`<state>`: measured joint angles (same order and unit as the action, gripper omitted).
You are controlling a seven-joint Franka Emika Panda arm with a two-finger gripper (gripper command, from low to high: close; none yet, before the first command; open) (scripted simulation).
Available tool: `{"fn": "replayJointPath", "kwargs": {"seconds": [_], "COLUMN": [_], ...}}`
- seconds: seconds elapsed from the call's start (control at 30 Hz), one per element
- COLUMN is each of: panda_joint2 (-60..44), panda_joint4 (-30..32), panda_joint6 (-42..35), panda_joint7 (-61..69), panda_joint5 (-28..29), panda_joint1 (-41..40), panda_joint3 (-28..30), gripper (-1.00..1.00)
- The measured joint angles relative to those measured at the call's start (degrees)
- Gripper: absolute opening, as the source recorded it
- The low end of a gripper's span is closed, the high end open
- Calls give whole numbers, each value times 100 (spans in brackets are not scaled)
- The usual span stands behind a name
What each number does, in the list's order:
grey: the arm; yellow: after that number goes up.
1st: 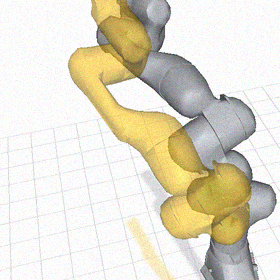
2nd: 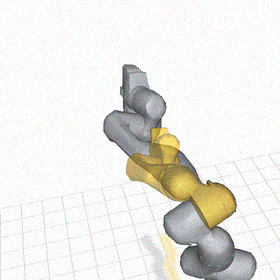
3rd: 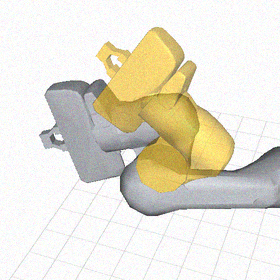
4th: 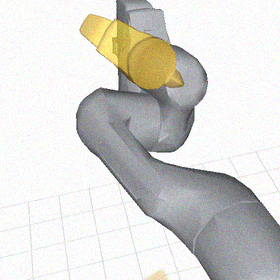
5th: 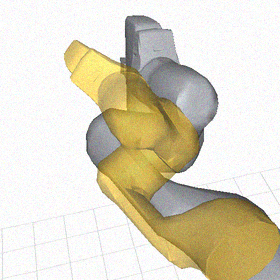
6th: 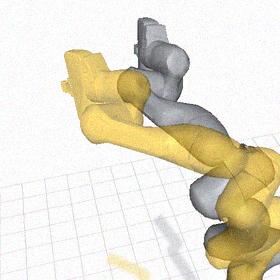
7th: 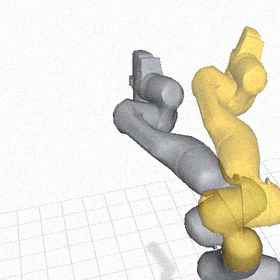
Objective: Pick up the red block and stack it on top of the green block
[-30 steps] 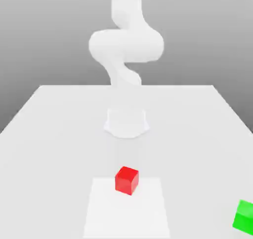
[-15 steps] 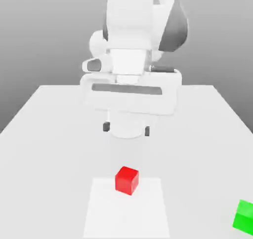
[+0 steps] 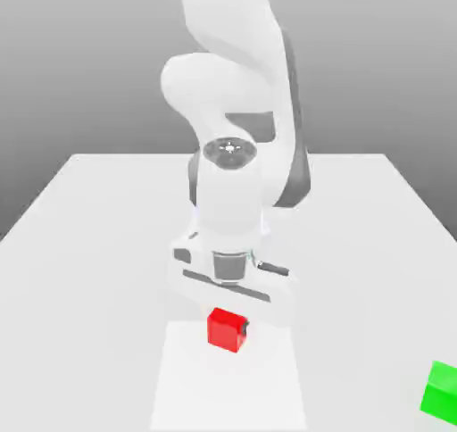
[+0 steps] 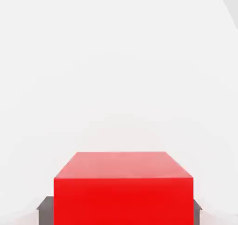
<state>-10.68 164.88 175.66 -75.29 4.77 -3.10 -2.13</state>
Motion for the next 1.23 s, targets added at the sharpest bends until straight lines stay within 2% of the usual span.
{"fn": "replayJointPath", "kwargs": {"seconds": [0.1, 0.33, 0.6, 0.9, 1.03, 1.07, 1.23], "panda_joint2": [157, 1456, 775, -278, -989, -1186, -1186], "panda_joint4": [21, 164, -1332, -3198, -3530, -3552, -3552], "panda_joint6": [-138, -1295, -2131, -3005, -2661, -2492, -2492], "panda_joint7": [42, 465, 2286, 4108, 4172, 4112, 4112], "panda_joint5": [-62, -567, -524, 129, 553, 654, 654], "panda_joint1": [-46, 40, 1040, 1729, 1996, 2061, 2061], "panda_joint3": [-62, -173, -644, -1394, -1324, -1249, -1249], "gripper": [-100, -100, -100, -100, -100, 100, 100]}}
